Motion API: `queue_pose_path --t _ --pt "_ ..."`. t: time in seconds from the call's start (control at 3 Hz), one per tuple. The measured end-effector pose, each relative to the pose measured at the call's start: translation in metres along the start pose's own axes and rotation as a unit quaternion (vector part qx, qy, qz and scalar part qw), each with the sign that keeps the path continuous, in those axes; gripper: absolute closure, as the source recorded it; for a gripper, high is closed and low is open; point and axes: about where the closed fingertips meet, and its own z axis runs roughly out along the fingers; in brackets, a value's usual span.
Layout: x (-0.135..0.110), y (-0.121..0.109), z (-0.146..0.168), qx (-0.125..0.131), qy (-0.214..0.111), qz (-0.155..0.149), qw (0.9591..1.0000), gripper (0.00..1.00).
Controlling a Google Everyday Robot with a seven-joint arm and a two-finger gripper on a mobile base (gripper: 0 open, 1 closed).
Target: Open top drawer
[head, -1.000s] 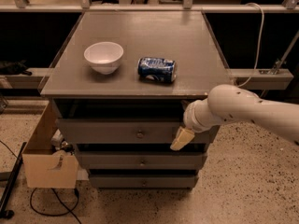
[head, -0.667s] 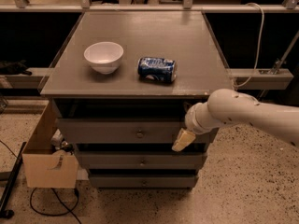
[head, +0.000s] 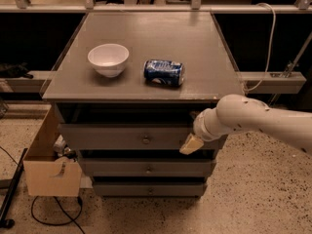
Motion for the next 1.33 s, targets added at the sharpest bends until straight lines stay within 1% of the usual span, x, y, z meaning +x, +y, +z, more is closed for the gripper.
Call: queue_pose_path --t 0.33,0.67,1.0,1.33 --pt "0.000 0.000 0.000 0.000 0.000 0.000 1.0000 0.42" --pt "-0.001 0.000 -0.019 -0.007 0.009 -0.006 0.9999 0.64" --pt "-0.003 0.006 -0.037 -0.017 0.014 -0.011 0.9997 0.89" --pt "0.003 0.019 -0.057 -0.019 0.015 0.000 0.9997 1.00"
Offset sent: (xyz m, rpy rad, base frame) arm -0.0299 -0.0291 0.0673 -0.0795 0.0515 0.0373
